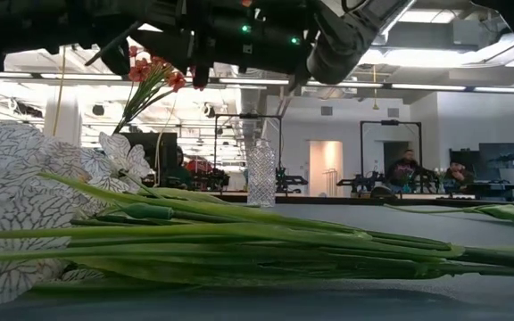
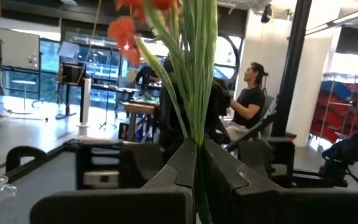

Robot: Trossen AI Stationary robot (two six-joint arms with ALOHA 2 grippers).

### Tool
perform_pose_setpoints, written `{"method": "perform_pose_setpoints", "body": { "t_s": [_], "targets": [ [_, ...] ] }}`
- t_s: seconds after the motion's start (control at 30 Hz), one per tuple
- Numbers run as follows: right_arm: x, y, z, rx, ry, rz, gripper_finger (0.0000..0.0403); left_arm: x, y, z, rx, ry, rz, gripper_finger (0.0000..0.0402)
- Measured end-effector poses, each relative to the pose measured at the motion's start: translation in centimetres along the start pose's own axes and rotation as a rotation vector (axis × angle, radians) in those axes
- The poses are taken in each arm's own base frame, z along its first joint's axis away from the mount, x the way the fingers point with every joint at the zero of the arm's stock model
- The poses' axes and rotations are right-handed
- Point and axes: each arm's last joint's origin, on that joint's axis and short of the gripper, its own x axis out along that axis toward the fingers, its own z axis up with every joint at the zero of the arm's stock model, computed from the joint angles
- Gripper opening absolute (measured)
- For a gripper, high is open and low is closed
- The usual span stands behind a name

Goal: Sort flowers into vase by color
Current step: Put the orange flowers into the blue vase

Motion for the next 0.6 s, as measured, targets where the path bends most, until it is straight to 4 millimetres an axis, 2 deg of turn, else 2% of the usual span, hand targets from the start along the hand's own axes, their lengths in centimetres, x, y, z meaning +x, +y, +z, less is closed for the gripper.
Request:
{"method": "perform_pose_setpoints", "body": {
  "t_s": [0.2,0.6],
  "targets": [
    [0.06,-0.48,-0.81,0.014,0.100,-0.047,0.0264,-0.05,0.01,0.20,0.015,-0.013,0.002,0.0002],
    [0.11,-0.49,0.08,-0.026,0.008,-0.114,0.0264,0.18,0.21,0.07,0.002,-0.032,0.087,0.0002]
  ]
}}
